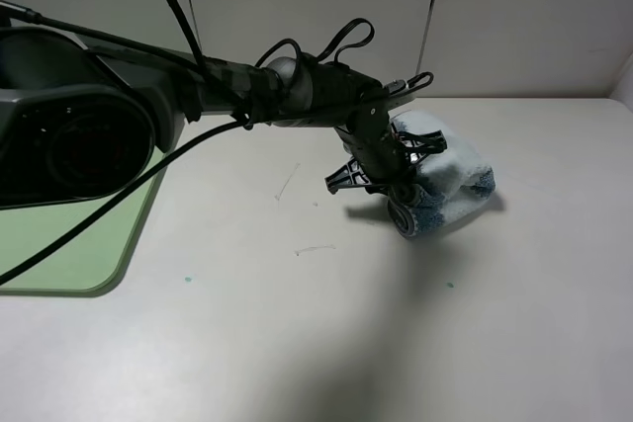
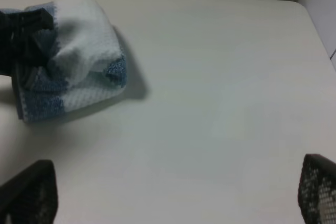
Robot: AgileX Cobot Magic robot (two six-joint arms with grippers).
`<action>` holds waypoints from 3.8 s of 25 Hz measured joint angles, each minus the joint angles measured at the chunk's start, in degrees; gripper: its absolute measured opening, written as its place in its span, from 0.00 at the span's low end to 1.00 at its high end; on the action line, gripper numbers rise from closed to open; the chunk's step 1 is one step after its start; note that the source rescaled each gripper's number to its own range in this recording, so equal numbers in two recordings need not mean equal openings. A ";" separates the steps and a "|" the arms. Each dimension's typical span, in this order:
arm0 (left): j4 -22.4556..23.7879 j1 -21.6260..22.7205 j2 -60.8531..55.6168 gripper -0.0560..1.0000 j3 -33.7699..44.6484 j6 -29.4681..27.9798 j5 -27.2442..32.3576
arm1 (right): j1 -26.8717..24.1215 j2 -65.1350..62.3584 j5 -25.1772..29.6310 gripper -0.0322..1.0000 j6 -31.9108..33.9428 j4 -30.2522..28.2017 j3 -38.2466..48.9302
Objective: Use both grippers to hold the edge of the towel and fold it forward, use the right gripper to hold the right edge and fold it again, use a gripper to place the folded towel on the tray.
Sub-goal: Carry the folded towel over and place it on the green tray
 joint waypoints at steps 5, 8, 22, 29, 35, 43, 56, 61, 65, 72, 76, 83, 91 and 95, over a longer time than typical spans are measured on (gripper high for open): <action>0.00 0.00 0.00 0.23 0.00 -0.06 0.63 | 0.00 0.00 0.00 1.00 0.00 0.00 0.00; 0.00 0.00 -0.07 0.23 0.00 0.68 1.94 | 0.00 0.00 0.00 1.00 0.00 0.00 0.00; 8.77 0.68 -7.32 0.23 0.10 13.05 22.79 | 0.00 0.00 0.00 1.00 0.00 0.00 0.00; 11.90 1.47 -11.44 0.23 0.16 21.12 29.55 | 0.00 0.00 0.00 1.00 0.00 0.00 0.00; 12.55 3.43 -15.89 0.23 4.82 25.35 31.17 | 0.00 0.00 0.00 1.00 0.00 0.00 0.00; 12.55 8.65 -26.48 0.23 21.28 27.48 25.15 | 0.00 0.00 0.00 1.00 0.00 0.00 0.00; 12.63 24.49 -42.07 0.23 45.86 35.30 15.61 | 0.00 0.00 0.00 1.00 0.00 0.00 0.00; 12.04 31.88 -43.30 0.23 48.25 42.09 13.38 | 0.00 0.00 0.00 1.00 0.00 0.00 0.00; 9.11 37.95 -43.49 0.23 48.30 49.39 11.19 | 0.00 0.00 0.00 1.00 0.00 0.00 0.00; 2.24 47.53 -43.26 0.22 48.36 59.26 7.41 | 0.00 0.00 0.00 1.00 0.00 0.00 0.00; 1.75 50.27 -41.80 0.22 48.36 60.97 4.95 | 0.00 0.00 0.00 1.00 0.00 0.00 0.00; 1.71 52.34 -39.13 0.22 48.47 62.52 -0.90 | 0.00 0.00 0.00 1.00 0.00 0.00 0.00; 2.77 54.43 -37.94 0.22 48.47 63.39 -1.22 | 0.00 0.00 0.00 1.00 0.00 0.00 0.00; 3.05 55.16 -37.94 0.23 48.47 63.39 -1.22 | 0.00 0.00 0.00 1.00 0.00 0.00 0.00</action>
